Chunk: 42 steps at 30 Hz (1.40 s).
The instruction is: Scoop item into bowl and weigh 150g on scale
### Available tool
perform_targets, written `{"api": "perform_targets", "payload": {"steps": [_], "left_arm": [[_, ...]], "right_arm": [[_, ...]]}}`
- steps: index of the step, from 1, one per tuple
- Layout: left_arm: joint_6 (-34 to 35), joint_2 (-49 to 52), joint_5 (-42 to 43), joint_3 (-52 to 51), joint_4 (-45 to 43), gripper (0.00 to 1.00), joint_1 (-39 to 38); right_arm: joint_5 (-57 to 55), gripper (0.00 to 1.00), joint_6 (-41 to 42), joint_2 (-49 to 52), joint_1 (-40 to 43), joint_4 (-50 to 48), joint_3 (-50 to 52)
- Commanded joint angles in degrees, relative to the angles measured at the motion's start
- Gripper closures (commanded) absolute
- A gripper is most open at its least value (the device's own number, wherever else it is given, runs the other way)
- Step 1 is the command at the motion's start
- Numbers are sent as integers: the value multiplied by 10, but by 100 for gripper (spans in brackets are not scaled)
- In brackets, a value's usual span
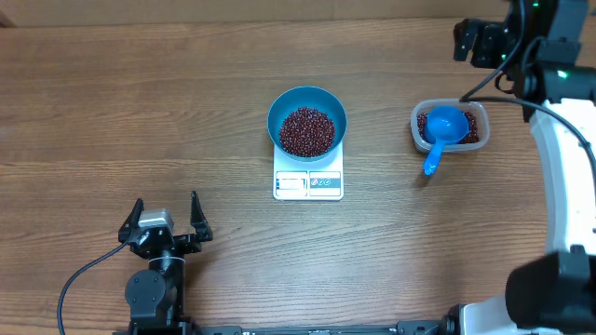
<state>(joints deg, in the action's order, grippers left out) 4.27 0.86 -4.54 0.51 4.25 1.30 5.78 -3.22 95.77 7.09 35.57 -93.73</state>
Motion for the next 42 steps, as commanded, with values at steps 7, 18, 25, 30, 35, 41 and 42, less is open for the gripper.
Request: {"api": "perform_targets", "payload": {"steps": [7,18,25,30,35,41,42], "left_arm": [[-9,-6,5,-2,-1,1,7],[-9,-6,5,-2,-1,0,7],[-9,-6,5,-2,-1,1,7],[-9,-6,5,-2,-1,0,7],[-9,-6,5,-2,-1,0,7],[-9,-6,5,-2,-1,1,7],[-9,-6,5,-2,-1,1,7]], "right_arm": [[8,0,-44,-90,1,-160,121],[66,0,-44,-272,1,-394,441],[70,0,-44,-407,0,-513,611],[70,0,-46,-519,-4,-547,714],[71,0,-46,-632,-4,-548,791],[73,0,-46,-754,-4,-548,868],[73,0,-46,-771,-4,-548,879]]}}
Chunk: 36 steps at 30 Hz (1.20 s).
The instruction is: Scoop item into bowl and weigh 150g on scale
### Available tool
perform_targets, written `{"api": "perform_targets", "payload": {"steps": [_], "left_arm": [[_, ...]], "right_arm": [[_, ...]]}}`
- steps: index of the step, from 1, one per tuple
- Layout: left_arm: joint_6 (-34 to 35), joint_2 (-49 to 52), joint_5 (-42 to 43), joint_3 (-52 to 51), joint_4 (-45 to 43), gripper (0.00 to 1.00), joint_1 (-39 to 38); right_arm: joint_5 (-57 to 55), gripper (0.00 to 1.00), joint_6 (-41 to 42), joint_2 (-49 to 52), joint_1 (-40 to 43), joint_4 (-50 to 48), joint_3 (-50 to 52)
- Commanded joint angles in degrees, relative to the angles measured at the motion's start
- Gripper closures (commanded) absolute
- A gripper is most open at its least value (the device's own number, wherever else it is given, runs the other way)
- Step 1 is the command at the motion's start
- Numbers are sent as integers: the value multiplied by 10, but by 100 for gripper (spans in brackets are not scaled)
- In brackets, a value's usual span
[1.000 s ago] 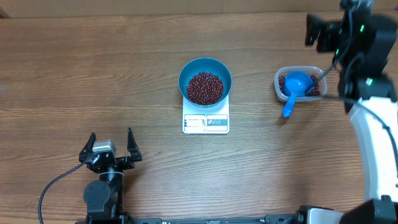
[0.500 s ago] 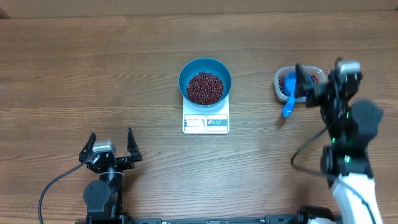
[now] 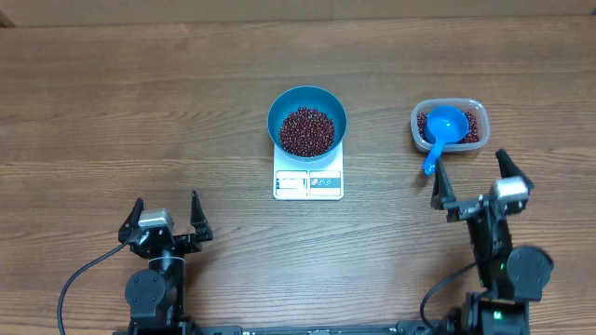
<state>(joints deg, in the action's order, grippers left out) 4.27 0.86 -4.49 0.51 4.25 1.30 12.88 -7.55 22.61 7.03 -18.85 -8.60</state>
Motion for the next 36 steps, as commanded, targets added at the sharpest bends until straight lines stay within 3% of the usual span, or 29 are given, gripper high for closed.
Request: {"api": "perform_targets", "payload": {"steps": [1,5,21,36], "left_arm": [[-9,-6,5,-2,-1,1,7],[-9,-6,5,-2,-1,0,7],[-9,-6,5,-2,-1,1,7],[-9,-6,5,-2,-1,0,7]], "right_arm": [[2,0,-3,-56,-3,-3,39],[11,0,-3,-114,-3,-3,83],[39,0,-5,-226,-3,183,81],[33,0,0,-225,-3,224,81]]}}
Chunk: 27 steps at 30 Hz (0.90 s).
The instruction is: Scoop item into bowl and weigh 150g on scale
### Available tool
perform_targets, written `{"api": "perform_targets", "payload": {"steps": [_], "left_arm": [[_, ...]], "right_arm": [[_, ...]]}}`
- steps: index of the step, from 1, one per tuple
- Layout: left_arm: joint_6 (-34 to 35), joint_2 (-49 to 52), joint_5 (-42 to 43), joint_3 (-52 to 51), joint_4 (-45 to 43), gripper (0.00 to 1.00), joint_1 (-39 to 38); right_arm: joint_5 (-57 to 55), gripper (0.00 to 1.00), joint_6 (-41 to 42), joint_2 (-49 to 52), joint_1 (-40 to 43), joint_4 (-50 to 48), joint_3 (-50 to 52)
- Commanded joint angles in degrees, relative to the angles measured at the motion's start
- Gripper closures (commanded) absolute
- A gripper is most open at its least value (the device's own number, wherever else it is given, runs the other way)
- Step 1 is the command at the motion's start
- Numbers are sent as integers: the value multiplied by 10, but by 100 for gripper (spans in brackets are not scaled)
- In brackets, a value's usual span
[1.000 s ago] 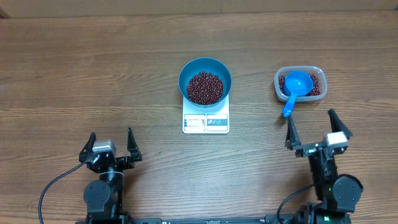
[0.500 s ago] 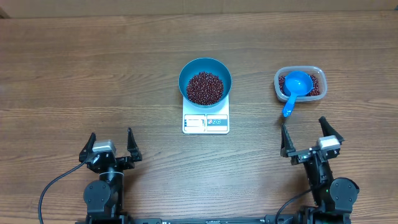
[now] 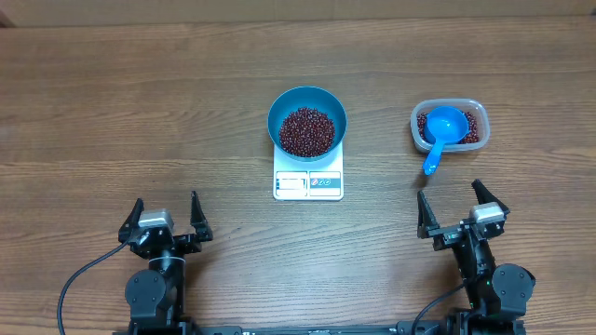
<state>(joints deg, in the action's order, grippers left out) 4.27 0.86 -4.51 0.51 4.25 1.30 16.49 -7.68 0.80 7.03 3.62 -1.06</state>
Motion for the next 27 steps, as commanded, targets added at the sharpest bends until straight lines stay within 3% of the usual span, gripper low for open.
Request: {"api": "perform_targets", "payload": {"steps": [1,20,27], "left_arm": [[-9,-6,5,-2,-1,0,7],[-9,-6,5,-2,-1,0,7],[-9,-6,5,-2,-1,1,7]], "right_arm": [[-3,0,1,-7,-3,-1,6],[2,0,0,-7,-3,-1,6],[23,0,-48,-7,-3,-1,6]]}}
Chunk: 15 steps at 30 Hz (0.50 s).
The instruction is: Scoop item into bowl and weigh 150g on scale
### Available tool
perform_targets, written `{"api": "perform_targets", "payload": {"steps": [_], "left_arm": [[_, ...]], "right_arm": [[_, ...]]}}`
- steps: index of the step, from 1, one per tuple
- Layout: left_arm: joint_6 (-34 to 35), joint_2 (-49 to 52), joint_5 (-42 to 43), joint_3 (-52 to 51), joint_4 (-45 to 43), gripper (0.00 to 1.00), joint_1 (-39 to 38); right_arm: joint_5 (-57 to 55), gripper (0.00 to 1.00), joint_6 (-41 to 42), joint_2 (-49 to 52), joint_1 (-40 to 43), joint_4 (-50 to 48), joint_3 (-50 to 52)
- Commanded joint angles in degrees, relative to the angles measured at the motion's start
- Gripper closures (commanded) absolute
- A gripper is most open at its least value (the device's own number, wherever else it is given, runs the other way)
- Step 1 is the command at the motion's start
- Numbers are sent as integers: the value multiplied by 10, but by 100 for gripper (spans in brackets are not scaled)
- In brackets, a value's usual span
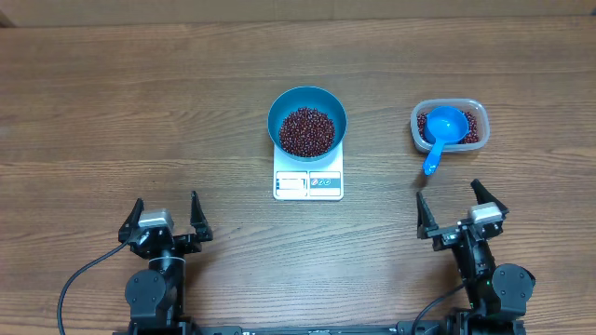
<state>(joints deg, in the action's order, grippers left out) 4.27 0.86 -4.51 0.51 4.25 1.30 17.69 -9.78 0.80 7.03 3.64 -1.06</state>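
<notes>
A blue bowl (307, 121) heaped with dark red beans stands on a small white scale (308, 183) at the table's middle. To its right a clear plastic tub (450, 126) holds more beans, and a blue scoop (441, 130) rests in it with its handle hanging over the front rim. My left gripper (166, 212) is open near the front left edge, nothing between its fingers. My right gripper (454, 207) is open near the front right, just in front of the tub and apart from the scoop handle.
The wooden table (140, 102) carries nothing else. Black cables trail from both arm bases at the front edge.
The right arm was first raised at the far right, above and behind the tub. Then its open gripper was low at the front right of the table, and a moment later slightly lower and further left, where it stays. Bowl, scale, tub, scoop and left gripper stayed put.
</notes>
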Motion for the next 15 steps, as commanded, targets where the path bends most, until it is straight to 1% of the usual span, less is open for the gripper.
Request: {"api": "perform_targets", "payload": {"steps": [1,13,15], "left_arm": [[-9,-6,5,-2,-1,1,7],[-9,-6,5,-2,-1,0,7],[-9,-6,5,-2,-1,0,7]], "right_arm": [[11,0,-27,-7,-3,-1,6],[10,0,-20,-7,-3,-1,6],[0,0,1,-7,-3,0,6]]}}
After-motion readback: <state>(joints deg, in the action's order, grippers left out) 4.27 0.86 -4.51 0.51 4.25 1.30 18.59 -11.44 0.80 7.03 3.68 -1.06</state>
